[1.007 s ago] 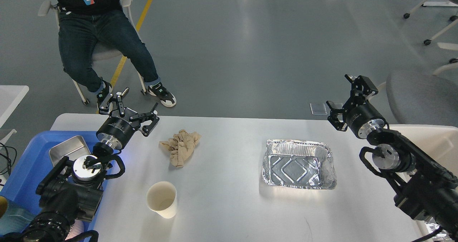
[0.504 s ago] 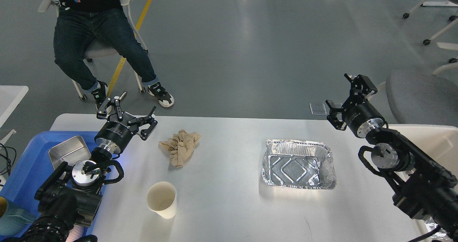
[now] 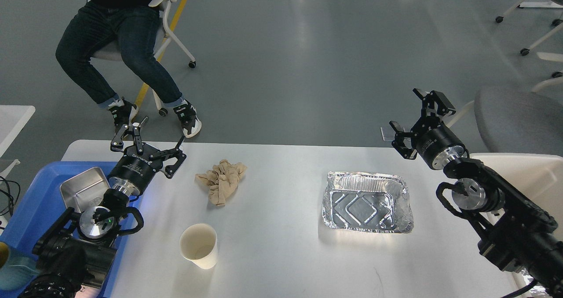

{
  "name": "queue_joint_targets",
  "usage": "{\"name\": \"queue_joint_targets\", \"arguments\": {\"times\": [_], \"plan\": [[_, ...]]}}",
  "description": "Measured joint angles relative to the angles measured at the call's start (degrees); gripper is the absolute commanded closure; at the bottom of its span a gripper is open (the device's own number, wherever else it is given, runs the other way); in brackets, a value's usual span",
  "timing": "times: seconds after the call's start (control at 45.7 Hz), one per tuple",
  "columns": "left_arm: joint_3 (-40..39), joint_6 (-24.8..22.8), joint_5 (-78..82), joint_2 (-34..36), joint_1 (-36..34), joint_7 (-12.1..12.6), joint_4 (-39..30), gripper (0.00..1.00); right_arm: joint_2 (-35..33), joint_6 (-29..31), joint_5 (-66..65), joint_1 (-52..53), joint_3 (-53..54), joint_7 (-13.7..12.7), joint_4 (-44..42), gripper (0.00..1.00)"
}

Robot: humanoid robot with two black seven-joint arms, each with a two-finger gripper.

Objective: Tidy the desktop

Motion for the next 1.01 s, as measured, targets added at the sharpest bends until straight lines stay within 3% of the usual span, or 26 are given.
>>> {"name": "queue_joint_targets", "arguments": {"times": [0.35,0.569,0.81,1.007], "plan": [[3.84,-0.28,0.09,1.36,-0.03,0.23,-0.10,0.03,-1.66,0.17,-0.74,-1.98,-0.70,-0.23,0.26,0.00],[5.99,-0.37,0.14,1.77,0.44,0.24,-0.08,0.03,-6.86,-0.41,-11.73,-5.09,-4.01,-0.61,3.66,0.00],[6.16,-0.37,0.18,2.61,1.92,0.87,0.01,0.03,-18.89,-0.38,-19.73,-11.49,-5.21,-0.79,14.96,0.00],[6.24,-0.37,0.24,2.44,3.22,0.91,0.01,0.03,-34.21,0.36,-23.34,-14.08,-5.28,-0.80,25.09,0.00]]}}
